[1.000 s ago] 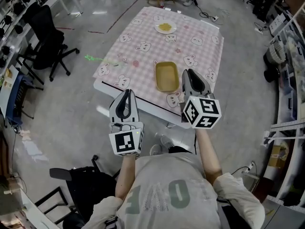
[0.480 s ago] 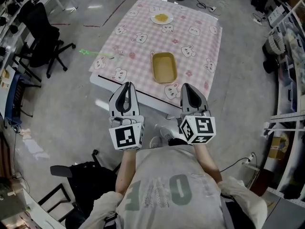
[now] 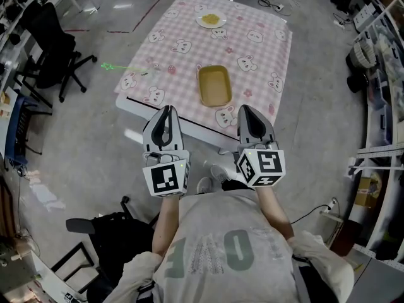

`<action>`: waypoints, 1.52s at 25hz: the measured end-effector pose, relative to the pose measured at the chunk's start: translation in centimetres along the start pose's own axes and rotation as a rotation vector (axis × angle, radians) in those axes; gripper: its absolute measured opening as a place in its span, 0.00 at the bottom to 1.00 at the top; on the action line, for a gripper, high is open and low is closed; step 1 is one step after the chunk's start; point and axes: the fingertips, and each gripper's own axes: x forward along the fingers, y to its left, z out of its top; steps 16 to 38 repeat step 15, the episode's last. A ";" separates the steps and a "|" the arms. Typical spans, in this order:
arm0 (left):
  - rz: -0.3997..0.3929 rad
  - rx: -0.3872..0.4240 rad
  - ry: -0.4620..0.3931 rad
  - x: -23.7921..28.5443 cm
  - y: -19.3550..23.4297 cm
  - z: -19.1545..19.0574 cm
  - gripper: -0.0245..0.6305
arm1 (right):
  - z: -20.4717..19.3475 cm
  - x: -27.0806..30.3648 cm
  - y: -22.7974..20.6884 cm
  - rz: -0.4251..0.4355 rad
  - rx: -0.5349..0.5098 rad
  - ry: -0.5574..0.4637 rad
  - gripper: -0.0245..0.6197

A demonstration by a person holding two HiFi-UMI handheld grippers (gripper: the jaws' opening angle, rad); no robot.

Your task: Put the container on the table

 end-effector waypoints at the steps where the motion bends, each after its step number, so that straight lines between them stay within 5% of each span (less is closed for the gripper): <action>1: -0.001 -0.001 0.001 0.0 -0.1 0.0 0.10 | 0.1 0.1 0.1 0.002 -0.007 -0.003 0.08; 38: -0.014 -0.013 0.030 0.6 -0.9 -1.6 0.10 | -0.3 0.2 0.3 0.012 -0.031 0.005 0.08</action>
